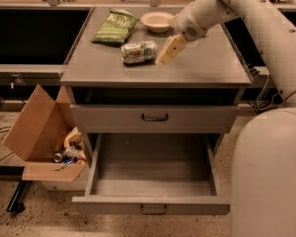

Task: Place 7up can into middle drawer

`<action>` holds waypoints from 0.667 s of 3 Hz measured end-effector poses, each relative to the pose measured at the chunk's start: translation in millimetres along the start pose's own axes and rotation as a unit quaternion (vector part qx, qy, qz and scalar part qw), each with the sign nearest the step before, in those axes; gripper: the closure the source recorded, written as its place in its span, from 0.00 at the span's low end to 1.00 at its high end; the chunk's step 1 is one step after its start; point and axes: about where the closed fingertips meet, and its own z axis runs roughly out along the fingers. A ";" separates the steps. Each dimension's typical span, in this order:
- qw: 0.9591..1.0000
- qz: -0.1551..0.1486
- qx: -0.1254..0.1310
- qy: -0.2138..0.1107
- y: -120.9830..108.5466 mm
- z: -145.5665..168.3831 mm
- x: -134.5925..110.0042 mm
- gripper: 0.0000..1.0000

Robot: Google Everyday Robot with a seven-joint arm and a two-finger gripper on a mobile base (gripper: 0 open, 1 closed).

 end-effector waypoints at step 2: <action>0.998 -0.035 -0.044 -0.003 4.3 42.2 -25.8 0.00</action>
Offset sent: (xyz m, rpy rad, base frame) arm 0.0218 0.0553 -0.0081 -0.0285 0.0211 0.1440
